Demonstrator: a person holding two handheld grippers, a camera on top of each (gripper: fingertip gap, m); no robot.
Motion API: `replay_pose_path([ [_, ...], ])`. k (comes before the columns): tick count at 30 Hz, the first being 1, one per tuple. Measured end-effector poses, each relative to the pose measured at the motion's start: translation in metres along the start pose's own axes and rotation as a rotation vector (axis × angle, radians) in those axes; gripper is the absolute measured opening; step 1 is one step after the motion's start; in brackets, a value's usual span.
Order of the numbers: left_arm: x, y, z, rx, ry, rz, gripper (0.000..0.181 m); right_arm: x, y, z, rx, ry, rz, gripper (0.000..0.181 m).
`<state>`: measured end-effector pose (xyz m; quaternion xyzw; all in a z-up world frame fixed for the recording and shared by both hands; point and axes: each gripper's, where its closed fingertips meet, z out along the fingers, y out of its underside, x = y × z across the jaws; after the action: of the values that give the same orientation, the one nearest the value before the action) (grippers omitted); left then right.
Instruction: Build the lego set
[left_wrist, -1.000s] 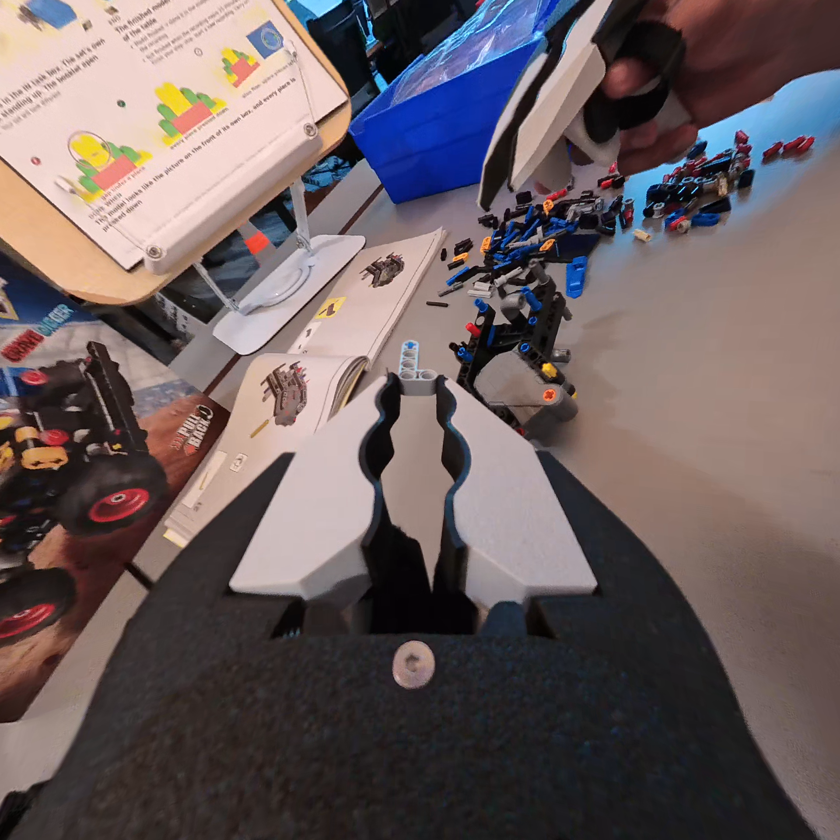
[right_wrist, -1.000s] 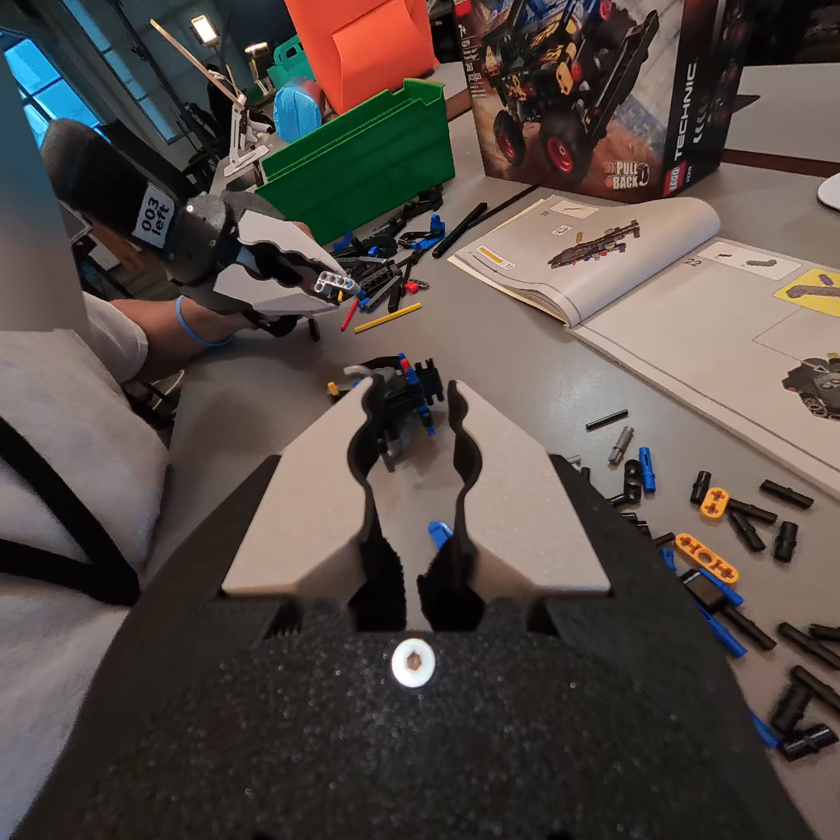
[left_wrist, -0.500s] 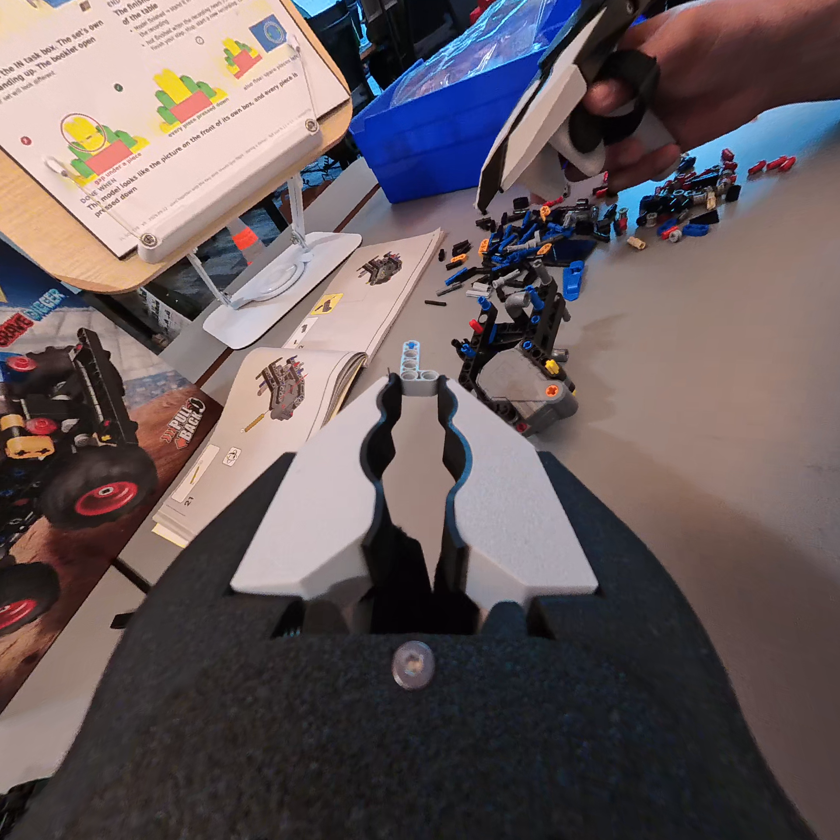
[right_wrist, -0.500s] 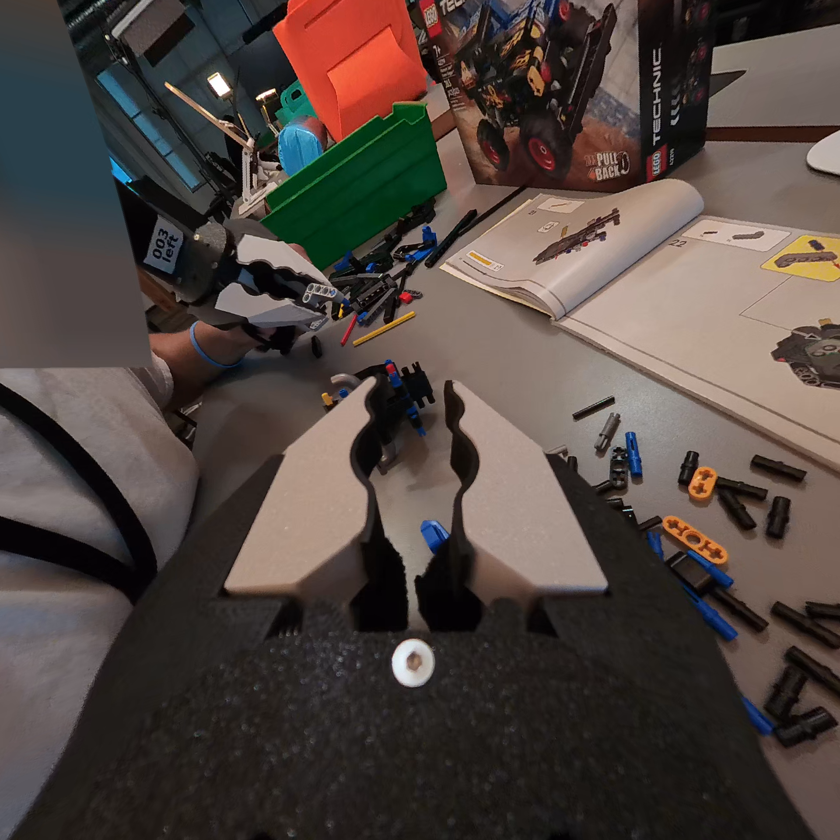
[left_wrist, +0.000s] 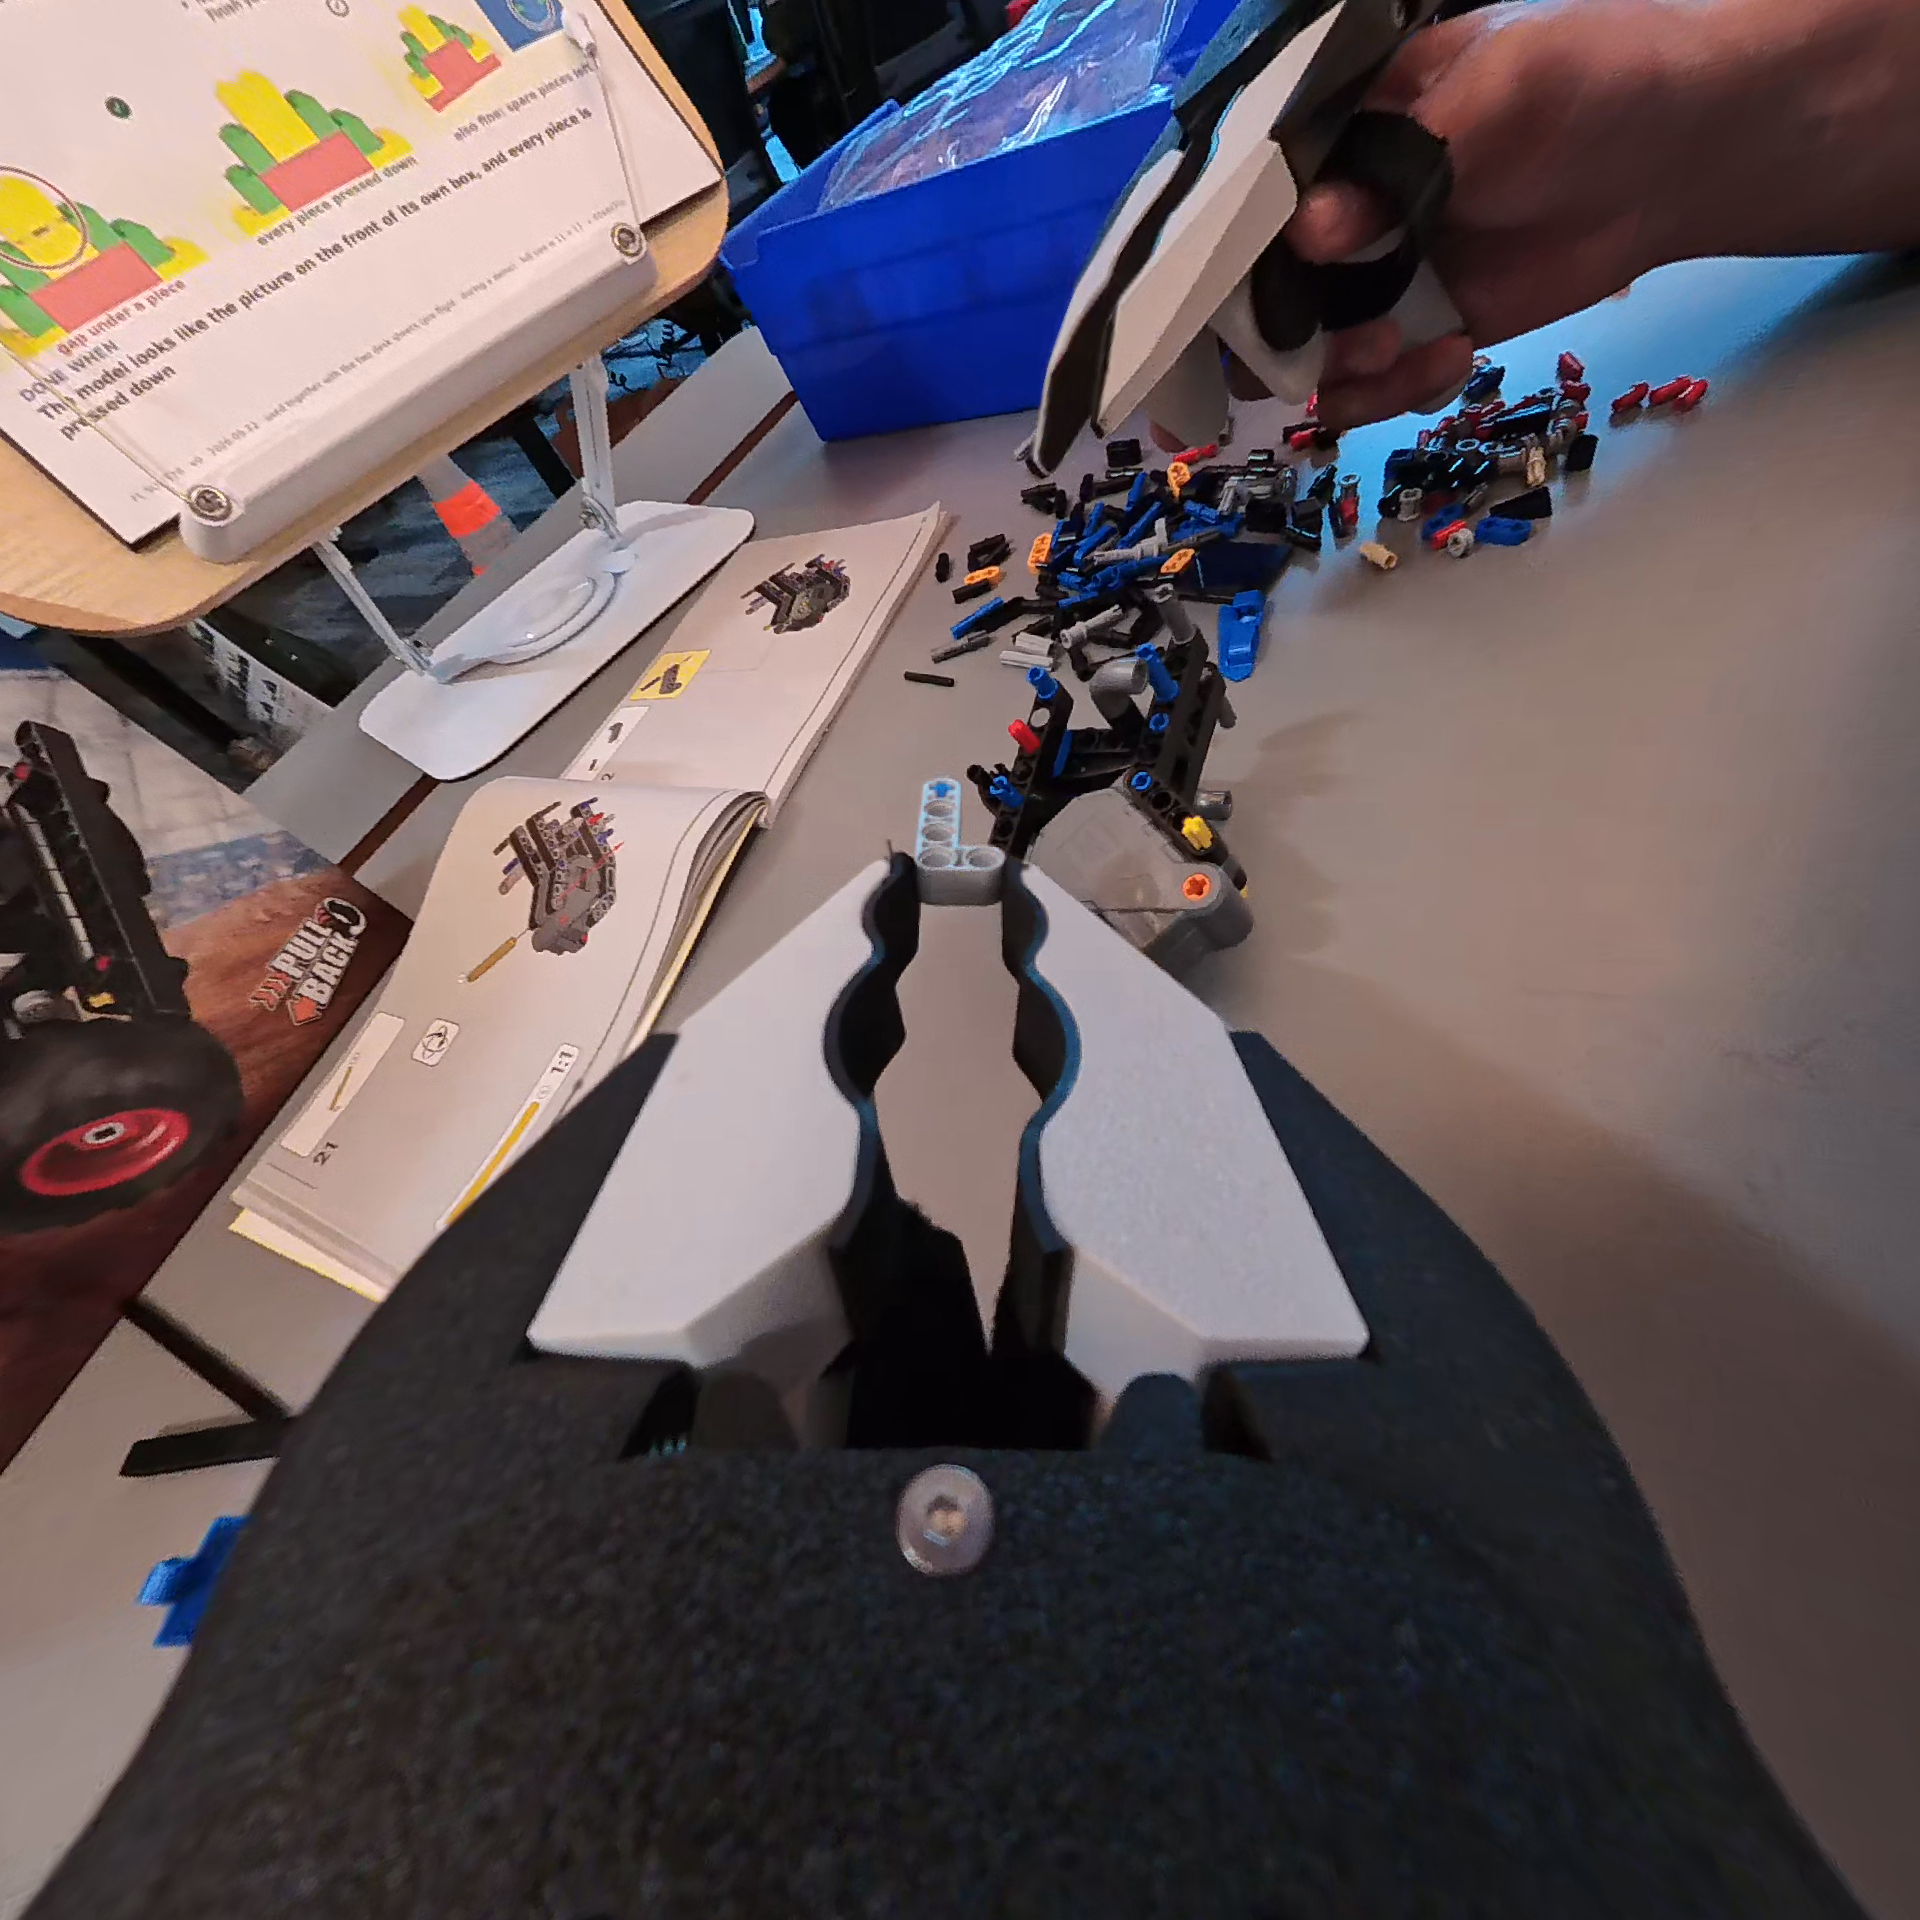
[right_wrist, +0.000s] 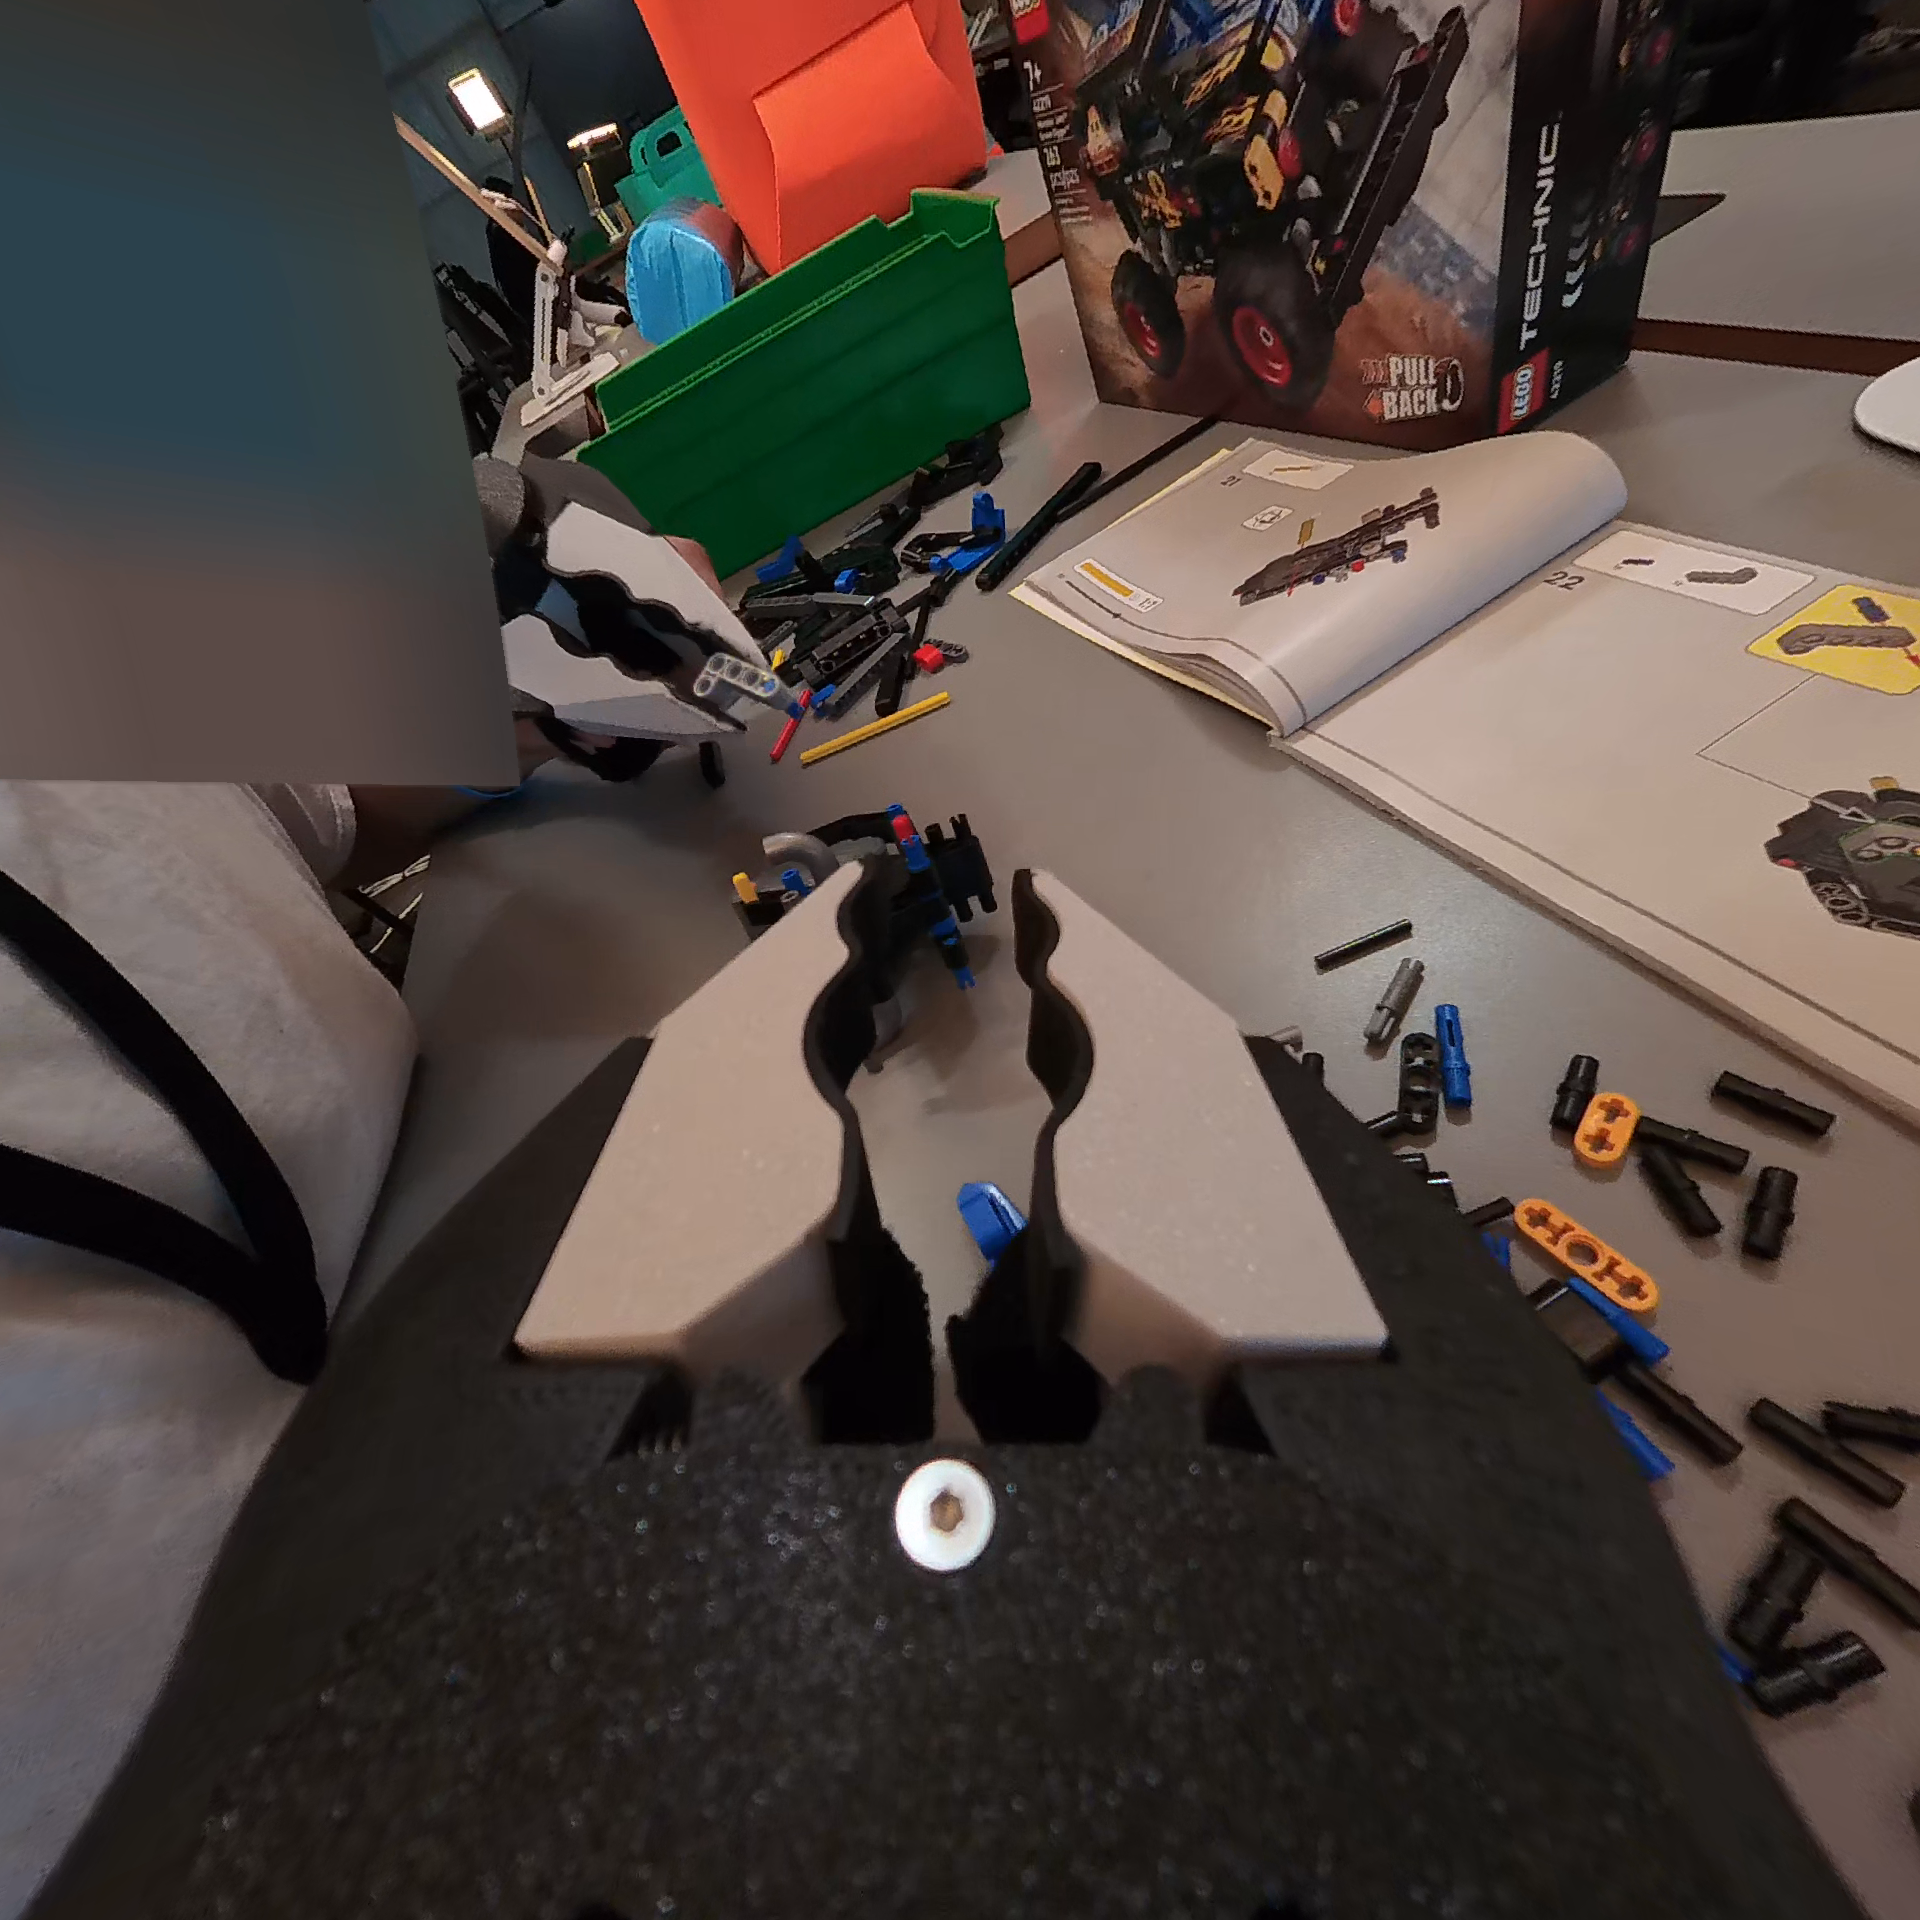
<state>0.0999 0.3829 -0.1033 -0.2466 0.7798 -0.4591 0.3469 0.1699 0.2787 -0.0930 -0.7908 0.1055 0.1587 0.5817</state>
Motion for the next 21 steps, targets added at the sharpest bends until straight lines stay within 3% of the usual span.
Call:
replay_pose_path([
  [11, 0.019, -0.005, 0.003, 0.024, 0.152, -0.17, 0.014, -0.004, 0.005, 0.004, -0.029, -0.005, -0.033, 0.023],
  [17, 0.022, -0.013, 0.004, 0.013, 0.169, -0.341, 0.014, -0.033, 0.021, 0.021, -0.121, -0.08, -0.223, 0.023],
  [21, 0.023, -0.015, 0.001, -0.021, 0.115, -0.447, 0.013, -0.035, 0.035, 0.034, -0.205, 0.005, -0.371, 0.02],
])
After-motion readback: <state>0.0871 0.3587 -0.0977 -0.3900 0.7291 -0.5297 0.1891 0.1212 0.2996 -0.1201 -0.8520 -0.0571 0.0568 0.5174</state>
